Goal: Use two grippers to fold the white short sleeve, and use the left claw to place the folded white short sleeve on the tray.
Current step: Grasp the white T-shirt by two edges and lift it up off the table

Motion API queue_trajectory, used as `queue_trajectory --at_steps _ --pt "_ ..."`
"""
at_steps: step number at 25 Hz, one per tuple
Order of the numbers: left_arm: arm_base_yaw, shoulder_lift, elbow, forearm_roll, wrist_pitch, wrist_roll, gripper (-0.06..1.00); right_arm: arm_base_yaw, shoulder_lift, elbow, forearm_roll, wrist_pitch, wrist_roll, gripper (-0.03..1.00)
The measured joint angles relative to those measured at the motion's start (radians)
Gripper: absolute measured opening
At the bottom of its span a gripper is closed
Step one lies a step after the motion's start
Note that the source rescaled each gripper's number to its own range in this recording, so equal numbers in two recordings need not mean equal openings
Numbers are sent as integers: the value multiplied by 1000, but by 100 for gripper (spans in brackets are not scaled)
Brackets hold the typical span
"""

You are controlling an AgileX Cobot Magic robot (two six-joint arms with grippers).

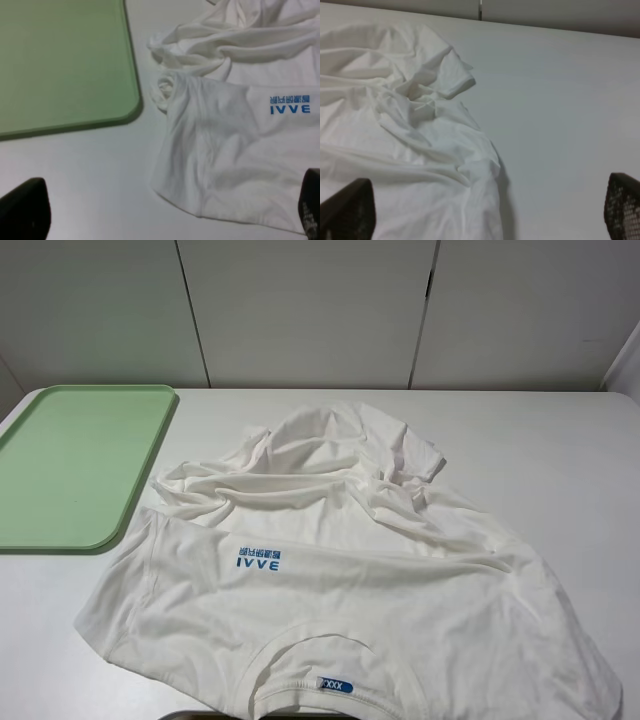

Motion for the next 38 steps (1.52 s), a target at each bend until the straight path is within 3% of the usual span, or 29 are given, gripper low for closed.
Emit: queue_trajectory --at_steps 28,33,38 --pt "-18 0 0 -12 0 0 100 1 6 1 27 0 0 100" --pt "-18 0 0 -12 0 0 100 53 140 1 129 -1 -16 100" --pt "-18 0 0 -12 0 0 100 93 449 -38 176 -2 -123 100"
